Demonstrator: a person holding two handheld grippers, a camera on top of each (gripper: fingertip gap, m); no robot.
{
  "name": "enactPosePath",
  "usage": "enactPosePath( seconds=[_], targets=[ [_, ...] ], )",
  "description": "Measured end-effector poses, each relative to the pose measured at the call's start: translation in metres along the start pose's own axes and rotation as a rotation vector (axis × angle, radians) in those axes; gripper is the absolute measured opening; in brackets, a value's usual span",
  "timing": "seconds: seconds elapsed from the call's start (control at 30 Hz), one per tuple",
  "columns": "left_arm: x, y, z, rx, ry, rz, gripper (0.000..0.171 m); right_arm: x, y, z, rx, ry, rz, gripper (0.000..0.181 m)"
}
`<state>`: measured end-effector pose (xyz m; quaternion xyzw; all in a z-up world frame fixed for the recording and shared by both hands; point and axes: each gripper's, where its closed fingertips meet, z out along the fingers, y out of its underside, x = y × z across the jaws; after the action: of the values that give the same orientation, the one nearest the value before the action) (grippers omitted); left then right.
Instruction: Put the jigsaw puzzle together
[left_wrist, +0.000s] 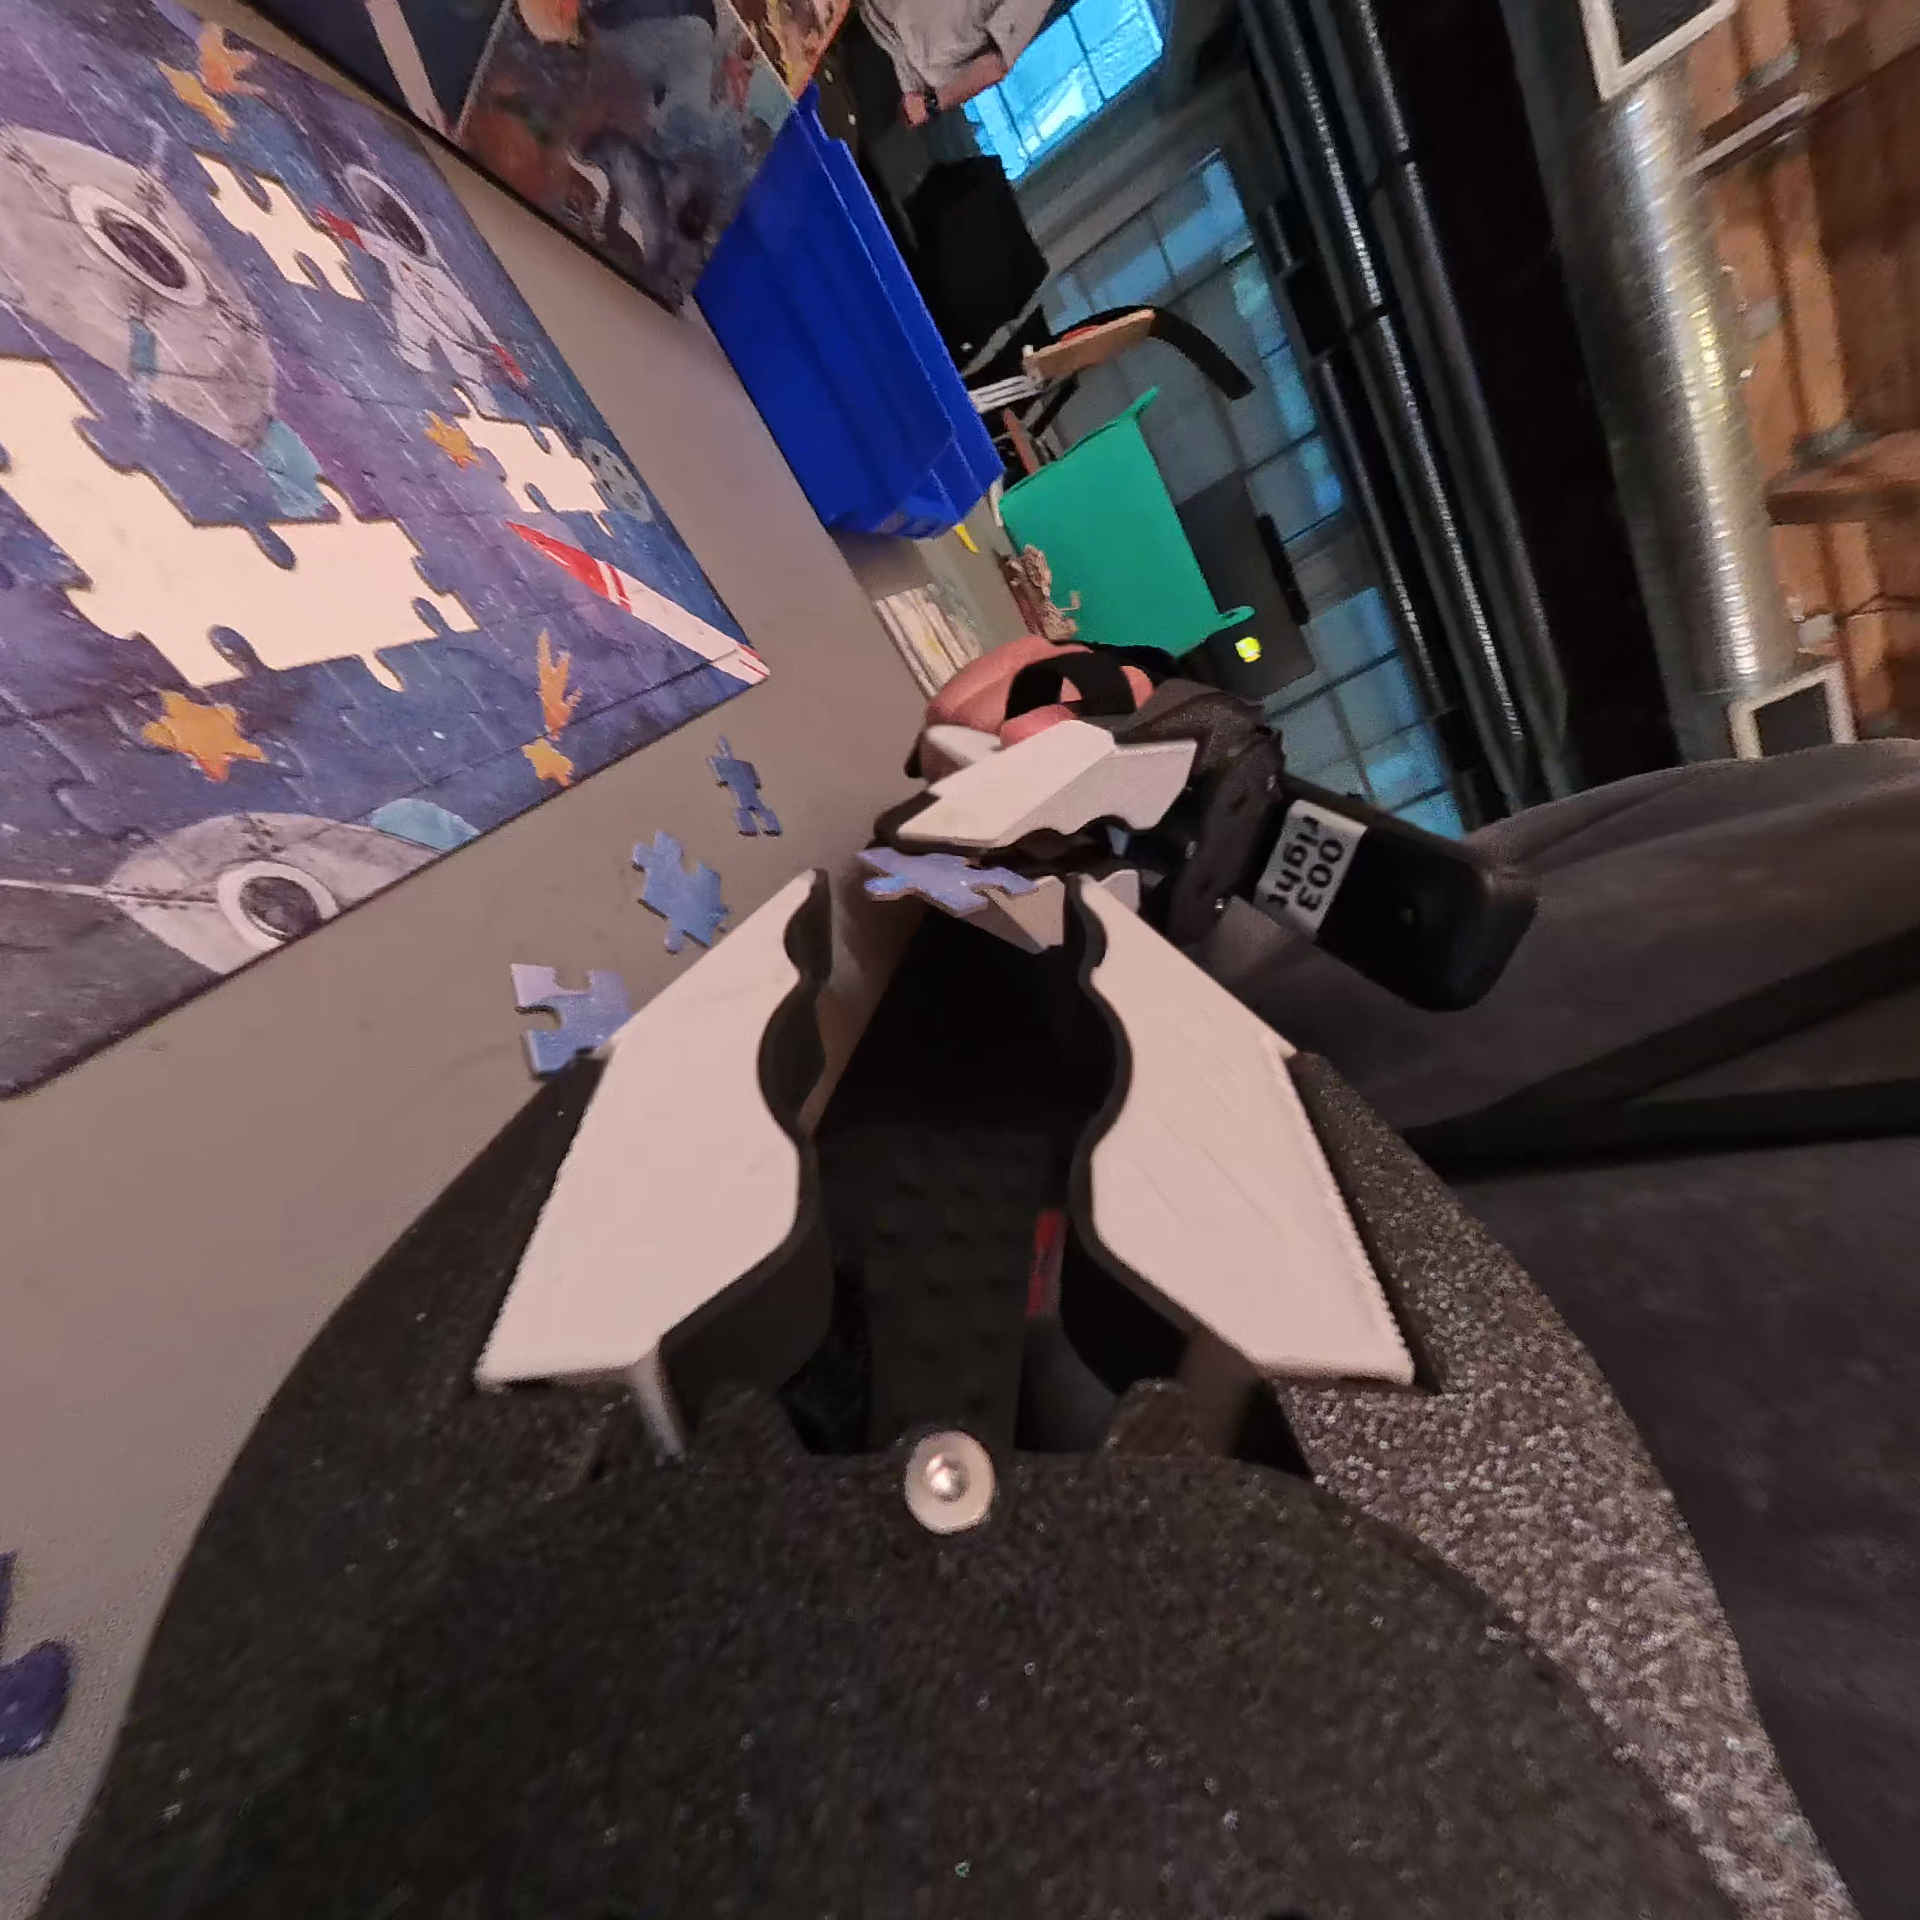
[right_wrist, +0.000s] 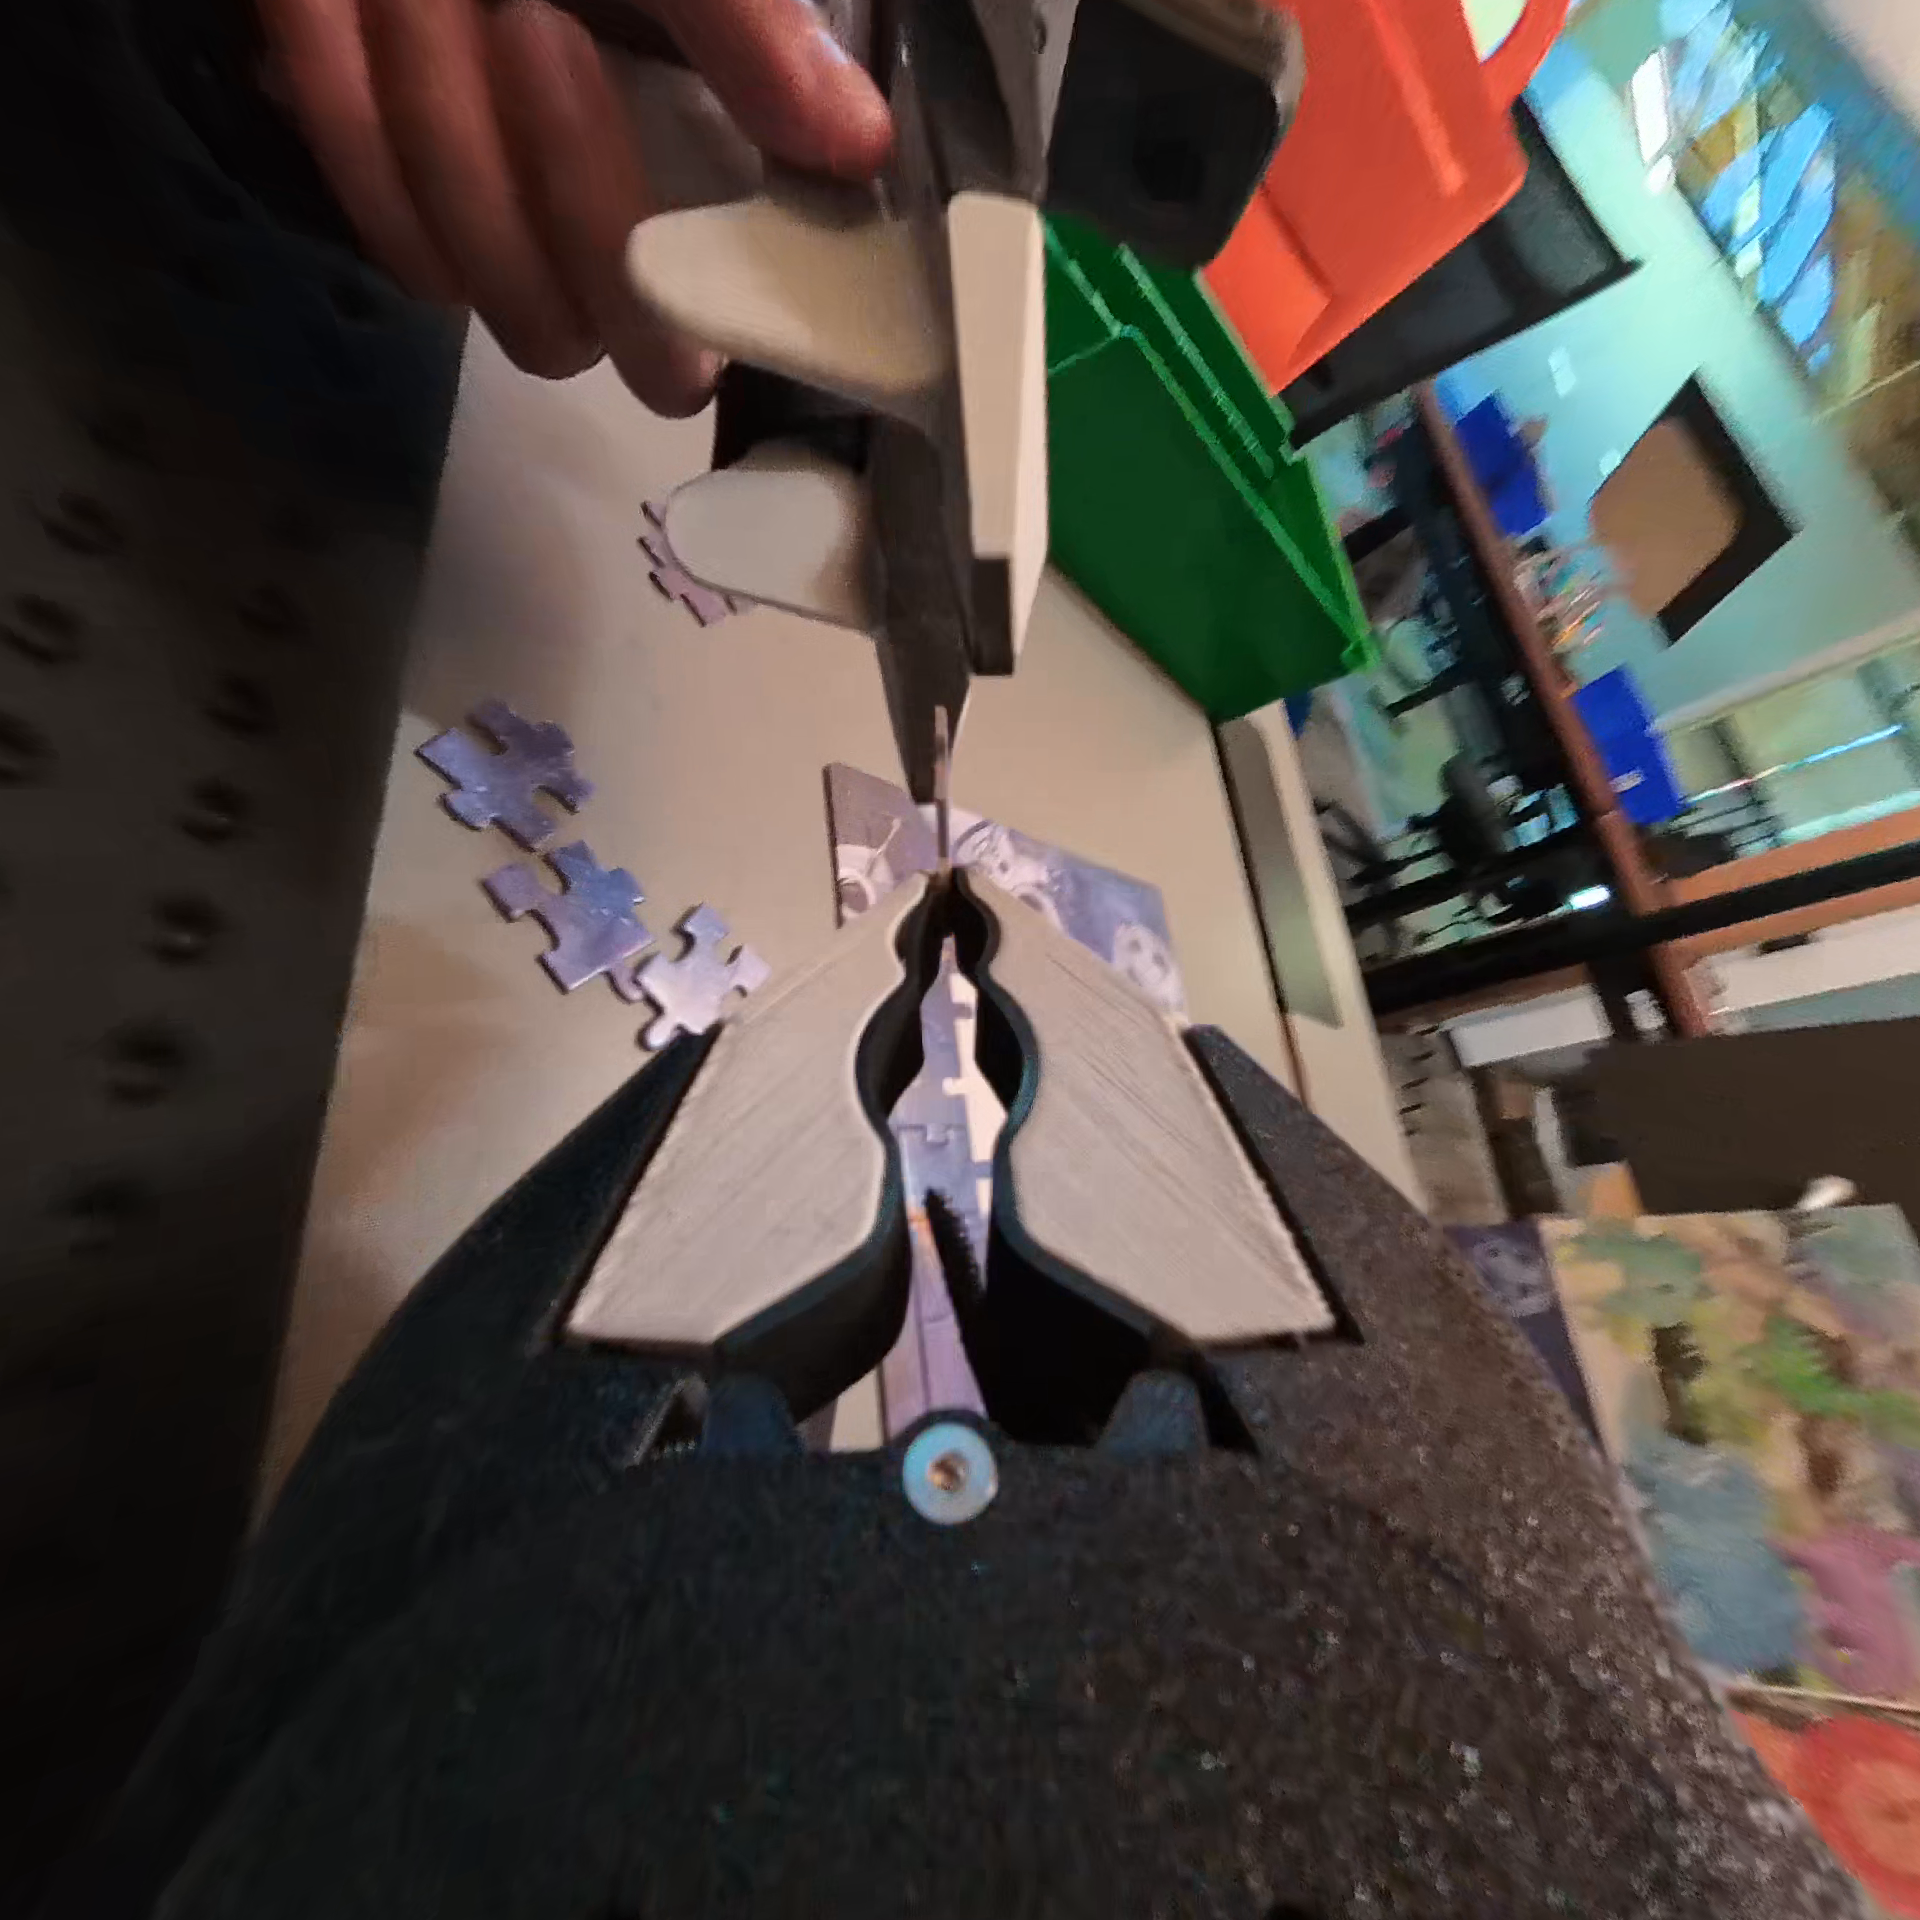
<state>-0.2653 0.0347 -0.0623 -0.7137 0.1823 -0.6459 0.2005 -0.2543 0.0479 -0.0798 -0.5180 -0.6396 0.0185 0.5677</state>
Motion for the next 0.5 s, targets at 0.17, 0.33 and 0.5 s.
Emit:
enactPosePath(
  seconds=[0.17,0.33,0.5],
  targets=[
    [0.017,0.005,0.000,-0.005,0.123,0.001,0.042,-0.006,-0.026,-0.001,0.184,-0.013,-0.058,0.000],
    [0.011,0.011,-0.002,-0.042,0.078,0.041,0.026,-0.006,-0.024,0.001,0.195,-0.017,0.002,0.001],
    [0.003,0.014,-0.008,-0.065,0.028,0.064,0.028,-0.011,-0.017,0.005,0.168,-0.010,-0.009,0.000]
  ],
)
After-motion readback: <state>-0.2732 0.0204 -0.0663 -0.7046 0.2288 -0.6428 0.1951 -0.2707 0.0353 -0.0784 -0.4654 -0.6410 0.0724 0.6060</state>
